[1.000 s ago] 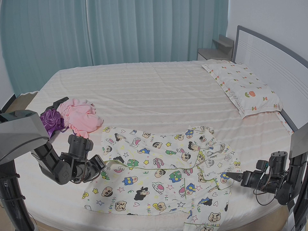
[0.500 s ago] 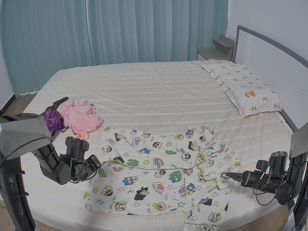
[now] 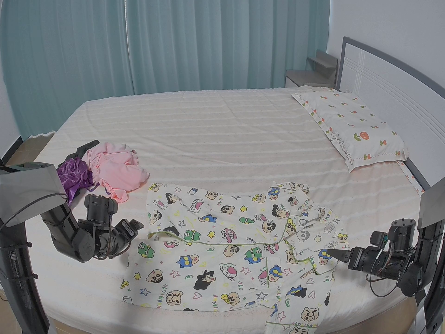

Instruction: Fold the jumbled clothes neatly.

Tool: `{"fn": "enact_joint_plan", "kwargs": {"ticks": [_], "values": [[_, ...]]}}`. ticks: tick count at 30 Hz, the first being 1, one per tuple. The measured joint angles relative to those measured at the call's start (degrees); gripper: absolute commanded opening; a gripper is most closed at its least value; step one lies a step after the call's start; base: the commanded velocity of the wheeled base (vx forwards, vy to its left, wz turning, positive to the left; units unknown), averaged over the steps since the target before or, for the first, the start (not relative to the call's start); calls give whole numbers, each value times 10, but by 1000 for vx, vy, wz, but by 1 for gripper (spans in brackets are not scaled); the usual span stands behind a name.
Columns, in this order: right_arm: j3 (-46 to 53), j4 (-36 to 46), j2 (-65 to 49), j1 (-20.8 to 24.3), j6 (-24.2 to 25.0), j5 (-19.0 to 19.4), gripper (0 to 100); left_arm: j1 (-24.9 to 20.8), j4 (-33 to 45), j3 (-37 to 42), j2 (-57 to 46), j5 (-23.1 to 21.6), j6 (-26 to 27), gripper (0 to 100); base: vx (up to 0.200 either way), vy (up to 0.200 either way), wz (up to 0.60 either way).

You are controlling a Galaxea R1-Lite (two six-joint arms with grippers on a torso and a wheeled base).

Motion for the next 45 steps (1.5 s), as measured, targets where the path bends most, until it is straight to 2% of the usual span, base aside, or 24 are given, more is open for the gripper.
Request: {"fn": "enact_joint_plan", "kwargs": {"ticks": [7, 18, 23, 30, 37, 45], "values": [[0, 0, 1, 0, 0, 0, 100, 0, -6, -27, -19, -54, -49, 100, 0, 0, 0], [0, 0, 5, 0, 0, 0, 100, -19, -24, -125, 49, -73, -69, 100, 0, 0, 0], [0, 0, 7, 0, 0, 0, 100, -57, -26, -126, 64, -67, -71, 100, 0, 0, 0], [0, 0, 9, 0, 0, 0, 100, -97, -27, -118, 70, -27, -75, 100, 0, 0, 0], [0, 0, 10, 0, 0, 0, 100, -103, -26, -97, 67, -23, -86, 100, 0, 0, 0], [0, 0, 10, 0, 0, -1, 100, -91, -50, -97, 70, 13, -87, 100, 0, 0, 0]]}}
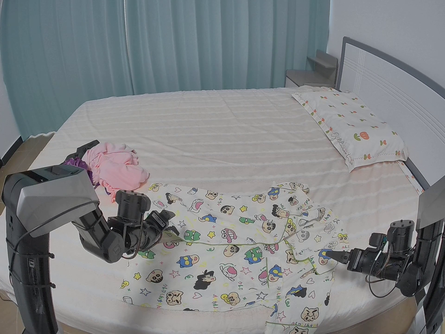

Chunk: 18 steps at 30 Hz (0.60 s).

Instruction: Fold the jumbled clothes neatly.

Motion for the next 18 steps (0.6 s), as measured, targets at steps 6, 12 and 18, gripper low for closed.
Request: {"fn": "enact_joint_plan", "kwargs": {"ticks": [6, 12, 18], "values": [[0, 0, 1, 0, 0, 0, 100, 7, -45, -5, 17, 36, -1, 100, 0, 0, 0], [0, 0, 2, 0, 0, 0, 100, 10, -49, -7, 33, 59, 0, 100, 0, 0, 0], [0, 0, 4, 0, 0, 0, 100, 21, -59, -14, 40, 74, 0, 100, 0, 0, 0]]}}
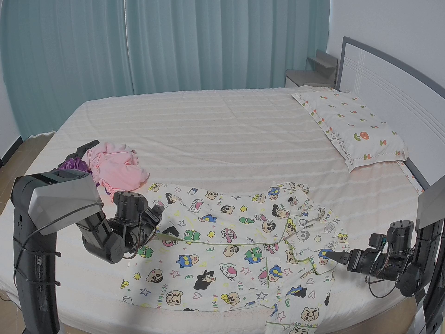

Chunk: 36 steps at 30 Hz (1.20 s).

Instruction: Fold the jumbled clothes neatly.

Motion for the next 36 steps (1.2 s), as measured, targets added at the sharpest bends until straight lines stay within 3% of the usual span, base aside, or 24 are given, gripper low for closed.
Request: {"fn": "enact_joint_plan", "kwargs": {"ticks": [10, 11, 24, 36], "values": [[0, 0, 0, -1, 0, 0, 100, 8, 2, -12, 9, -17, 0, 100, 0, 0, 0], [0, 0, 0, -1, 0, 0, 100, 8, 2, -13, 10, -17, 1, 0, 0, 0, 0], [0, 0, 0, 0, 0, 1, 100, 24, 1, -3, 7, -9, 6, 0, 0, 0, 0], [0, 0, -1, 0, 0, 0, 100, 41, -2, 45, -17, -6, 74, 0, 0, 0, 0]]}}
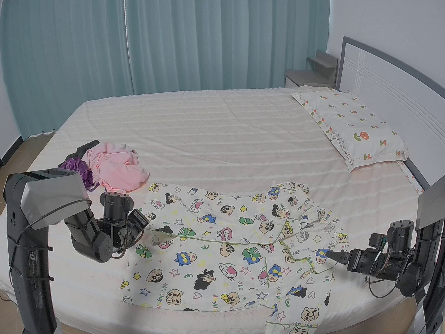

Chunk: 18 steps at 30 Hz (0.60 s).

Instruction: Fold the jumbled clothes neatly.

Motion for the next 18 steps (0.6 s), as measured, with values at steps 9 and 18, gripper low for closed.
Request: {"fn": "enact_joint_plan", "kwargs": {"ticks": [9, 18], "values": [[0, 0, 0, 0, -1, -1, 100, -4, 5, 23, -1, 1, 15, 0, 0, 0, 0], [0, 0, 0, 0, -6, -1, 100, -4, 5, 20, 2, 1, 18, 100, 0, 0, 0]]}}
